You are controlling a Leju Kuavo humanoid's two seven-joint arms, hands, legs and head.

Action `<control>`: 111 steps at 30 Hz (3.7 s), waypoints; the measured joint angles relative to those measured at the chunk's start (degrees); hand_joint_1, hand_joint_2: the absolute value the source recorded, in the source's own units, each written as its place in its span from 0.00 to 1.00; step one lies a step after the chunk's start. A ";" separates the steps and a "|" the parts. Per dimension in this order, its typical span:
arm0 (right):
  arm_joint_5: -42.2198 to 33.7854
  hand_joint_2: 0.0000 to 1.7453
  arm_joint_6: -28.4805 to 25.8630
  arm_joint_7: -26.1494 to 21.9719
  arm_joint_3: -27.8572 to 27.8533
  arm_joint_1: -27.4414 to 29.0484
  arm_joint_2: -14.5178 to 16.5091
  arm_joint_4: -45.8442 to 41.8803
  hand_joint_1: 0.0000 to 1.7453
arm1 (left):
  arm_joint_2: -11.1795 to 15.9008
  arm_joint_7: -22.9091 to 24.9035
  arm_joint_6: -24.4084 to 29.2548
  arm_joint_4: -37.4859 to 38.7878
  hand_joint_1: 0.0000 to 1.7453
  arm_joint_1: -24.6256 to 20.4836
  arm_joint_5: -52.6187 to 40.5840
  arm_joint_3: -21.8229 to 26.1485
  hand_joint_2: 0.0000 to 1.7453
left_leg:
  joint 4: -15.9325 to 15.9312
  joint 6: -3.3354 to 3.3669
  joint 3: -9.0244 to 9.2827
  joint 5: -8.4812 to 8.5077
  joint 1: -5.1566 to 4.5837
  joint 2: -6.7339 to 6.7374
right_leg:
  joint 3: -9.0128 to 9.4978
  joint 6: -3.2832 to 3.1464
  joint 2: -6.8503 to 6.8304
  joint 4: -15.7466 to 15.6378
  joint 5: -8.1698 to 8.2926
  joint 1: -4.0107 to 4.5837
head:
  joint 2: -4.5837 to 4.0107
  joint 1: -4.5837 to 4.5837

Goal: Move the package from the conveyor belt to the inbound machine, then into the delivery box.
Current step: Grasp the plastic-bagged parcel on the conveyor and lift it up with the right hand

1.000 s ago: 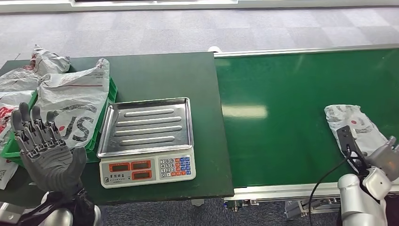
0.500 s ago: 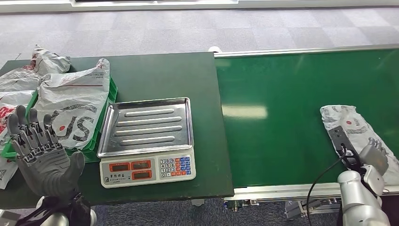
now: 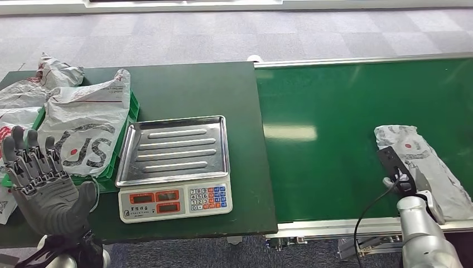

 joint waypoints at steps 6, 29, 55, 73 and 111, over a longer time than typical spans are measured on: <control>-0.26 1.00 1.68 -2.37 0.00 -0.03 -0.39 0.96 0.00 | 0.00 0.00 -0.02 -0.56 0.00 0.28 -0.97 0.12 1.00 | 0.00 0.00 0.00 -0.01 -0.01 0.02 | 0.00 0.00 0.00 0.00 0.00 -0.01 | 0.00 -0.01; 3.84 1.00 9.56 -4.95 3.13 -1.40 -6.18 5.55 0.00 | 0.26 0.00 -0.79 -0.75 0.00 0.15 -1.38 0.19 1.00 | 0.01 0.02 0.02 -0.01 -0.01 -0.02 | 0.04 0.01 -0.05 -0.01 0.00 -0.01 | 0.00 0.00; 9.88 1.00 22.38 -17.93 11.99 2.40 -7.14 6.40 0.00 | 0.26 0.01 -0.56 2.14 0.00 -3.97 -3.02 0.16 1.00 | -0.01 0.03 0.05 -0.22 0.04 0.28 | 0.35 0.04 0.30 -0.02 -0.08 0.04 | 0.00 -0.01; 8.18 1.00 22.29 -24.78 22.71 2.76 -3.09 3.03 1.00 | 0.48 0.00 2.87 3.25 0.00 -3.93 -2.80 0.12 1.00 | -0.03 0.03 0.55 -0.37 0.12 0.88 | 0.72 0.04 0.88 -0.02 -0.12 0.11 | 0.00 -0.01; -2.83 1.00 -16.02 -1.33 27.47 -1.59 1.10 -23.28 1.00 | 0.83 0.00 4.52 3.12 0.00 -3.57 -2.50 -0.52 1.00 | 0.00 0.07 0.64 -0.22 0.02 0.32 | 0.52 0.10 0.40 0.00 -0.14 0.01 | 0.00 -0.01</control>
